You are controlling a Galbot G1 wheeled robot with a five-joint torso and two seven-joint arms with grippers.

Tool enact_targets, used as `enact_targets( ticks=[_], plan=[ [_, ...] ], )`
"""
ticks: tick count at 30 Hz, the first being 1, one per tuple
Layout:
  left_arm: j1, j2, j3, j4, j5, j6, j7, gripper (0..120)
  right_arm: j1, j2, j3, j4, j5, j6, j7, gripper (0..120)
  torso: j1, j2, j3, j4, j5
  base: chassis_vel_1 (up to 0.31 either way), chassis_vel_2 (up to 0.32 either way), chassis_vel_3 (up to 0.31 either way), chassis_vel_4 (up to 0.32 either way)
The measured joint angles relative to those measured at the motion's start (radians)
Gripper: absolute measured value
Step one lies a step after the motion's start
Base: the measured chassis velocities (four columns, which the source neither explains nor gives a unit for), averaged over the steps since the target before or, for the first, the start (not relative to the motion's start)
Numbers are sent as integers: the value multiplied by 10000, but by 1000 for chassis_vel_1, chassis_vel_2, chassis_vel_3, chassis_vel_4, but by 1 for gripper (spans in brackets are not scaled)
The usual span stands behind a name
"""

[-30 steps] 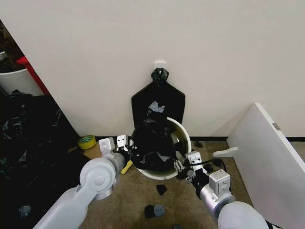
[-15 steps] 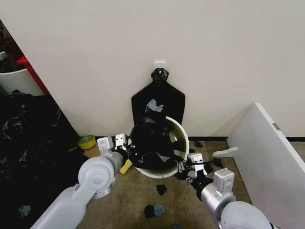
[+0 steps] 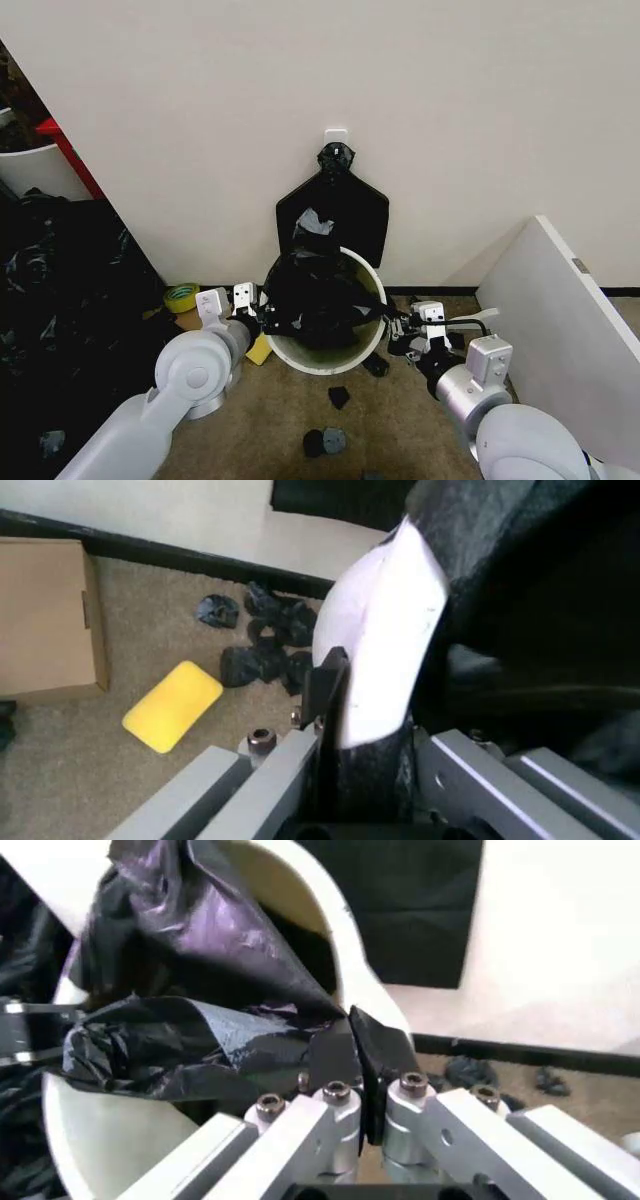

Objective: Place the garbage bag over the trash bin.

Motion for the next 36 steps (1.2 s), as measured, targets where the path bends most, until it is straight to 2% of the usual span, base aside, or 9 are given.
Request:
enact_targets(
  ticks=[7,14,18,21,24,27,31,32,36],
  plan=[
    [-30,34,-71,313,0,-106,25,0,128,-114,307,0,-241,-1001,610,0,0,0,0,1,-1,0,0,0,0],
    [-29,105,-161,196,-126,-115,39,0,52,-125,340,-1,-659,-1696,992,0,0,0,0,0,0,0,0,0,0],
    [-28,139,-192,123,-153,-114,38,0,105,-100,336,-2,-784,-1278,660,0,0,0,0,0,0,0,0,0,0],
    [-25,152,-174,111,-157,-112,36,0,188,-32,248,-2,-782,-72,-400,0,0,0,0,1,0,0,0,0,0],
    [15,143,-109,63,-156,-107,37,0,286,10,132,-2,-852,659,-1136,5,0,0,0,0,-1,0,0,0,0],
    [100,100,-9,-77,-142,-93,34,0,577,71,-103,-2,-1396,1242,-2129,19,0,0,0,1,0,0,0,0,0],
    [94,62,110,-189,-138,-78,27,0,944,153,-345,-147,-2423,961,-2786,34,0,0,0,2,-1,0,0,0,0],
    [94,62,110,-189,-138,-78,27,0,944,153,-345,-147,-2423,961,-2786,34,0,0,0,2,-1,0,0,0,0],
    [93,59,154,-243,-138,-66,23,0,1037,212,-459,-335,-2942,274,-2929,51,0,0,0,0,2,0,0,0,0]
  ],
)
